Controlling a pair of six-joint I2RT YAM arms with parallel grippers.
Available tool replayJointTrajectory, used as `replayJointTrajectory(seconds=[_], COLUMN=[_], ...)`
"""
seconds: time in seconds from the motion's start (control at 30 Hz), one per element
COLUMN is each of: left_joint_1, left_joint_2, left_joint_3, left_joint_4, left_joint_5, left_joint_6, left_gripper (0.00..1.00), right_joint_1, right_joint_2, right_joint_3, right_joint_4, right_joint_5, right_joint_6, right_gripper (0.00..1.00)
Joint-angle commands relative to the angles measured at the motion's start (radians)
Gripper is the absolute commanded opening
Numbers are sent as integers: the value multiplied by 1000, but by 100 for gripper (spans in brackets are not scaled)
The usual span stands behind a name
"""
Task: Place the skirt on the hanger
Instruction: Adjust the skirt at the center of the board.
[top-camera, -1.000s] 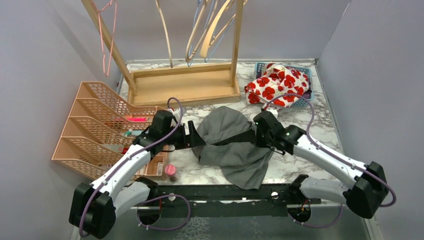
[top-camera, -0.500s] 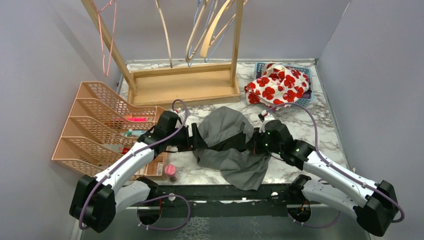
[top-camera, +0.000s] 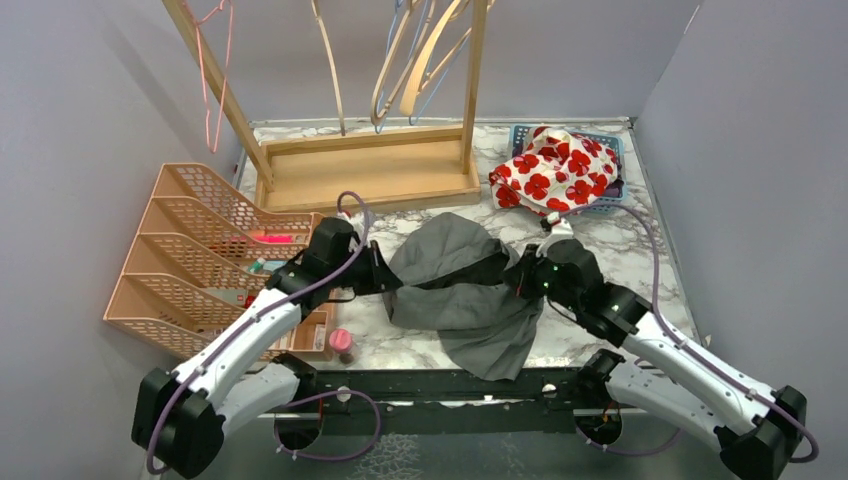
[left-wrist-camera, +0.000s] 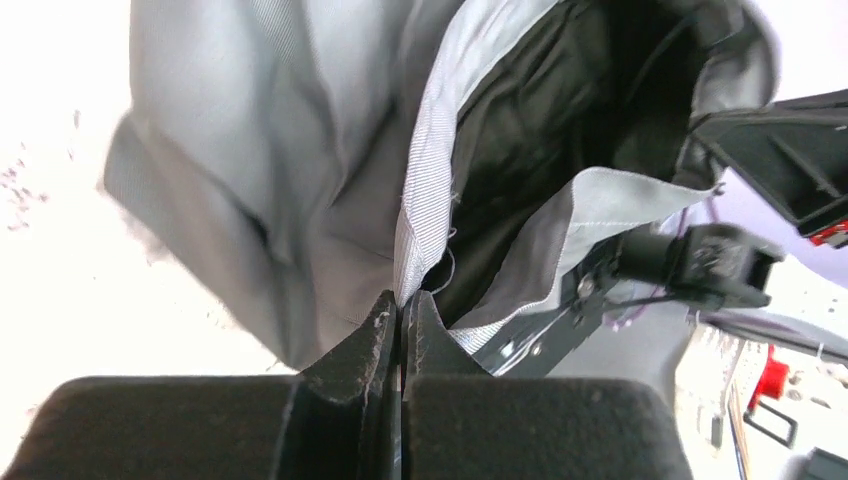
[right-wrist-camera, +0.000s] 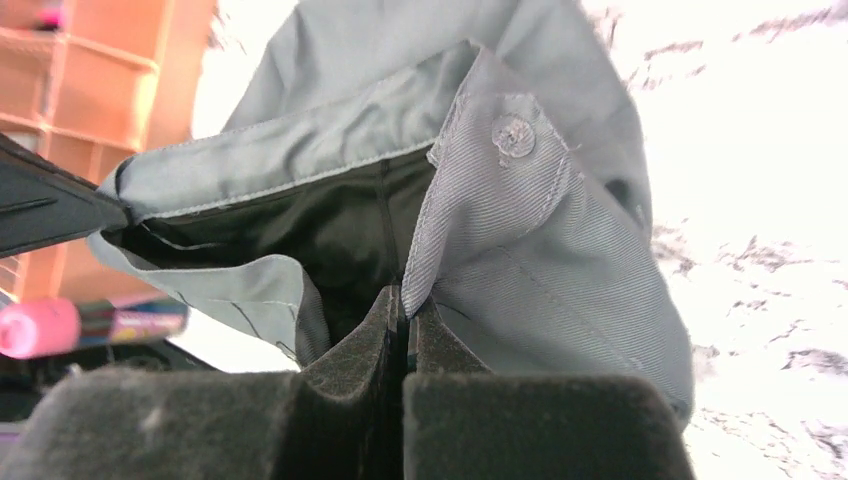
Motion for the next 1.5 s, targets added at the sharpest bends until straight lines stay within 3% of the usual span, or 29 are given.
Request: replayJointTrajectory(seconds=[0.0,0.17,0.37,0.47,0.63,0.87,1.0,1.13,1.3,1.4,1.47], left_joint_1=[-3,-3,-2,-2,-3,-3,-2,-3,-3,-3,-2], left_joint_2=[-168,-281,-208,-188,-263,-416,-450,-420,-396,-414,-427], left_joint_3=[161,329,562,609,458,-18,-199,-216,-185,-151,-128], left_joint_4=[12,13,48,50,50,124,184,158,88,41,24], left_joint_5=[-169,-304,-310,-296,-296,-237,-182,-182,-227,-270,-292], left_joint_6=[33,67,130,148,148,6,-98,-105,-81,-55,-42], left_gripper=[0,0,0,0,0,0,0,1,40,55,60], right_joint_1=[-1,-1,-1,-1,-1,-1,-1,-1,-1,-1,-1], right_joint_2=[-78,-119,-71,-67,-147,-328,-288,-172,-92,-96,-98], right_joint_3=[140,330,552,589,441,-22,-143,-147,-84,-43,-21], right_joint_4=[-19,28,102,78,-29,-93,-189,-206,-221,-223,-213], right_joint_5=[138,192,184,147,135,108,134,131,154,164,160], right_joint_6=[6,-93,-221,-222,-97,171,398,472,420,352,295], right_gripper=[1,1,1,1,1,1,16,29,50,62,67])
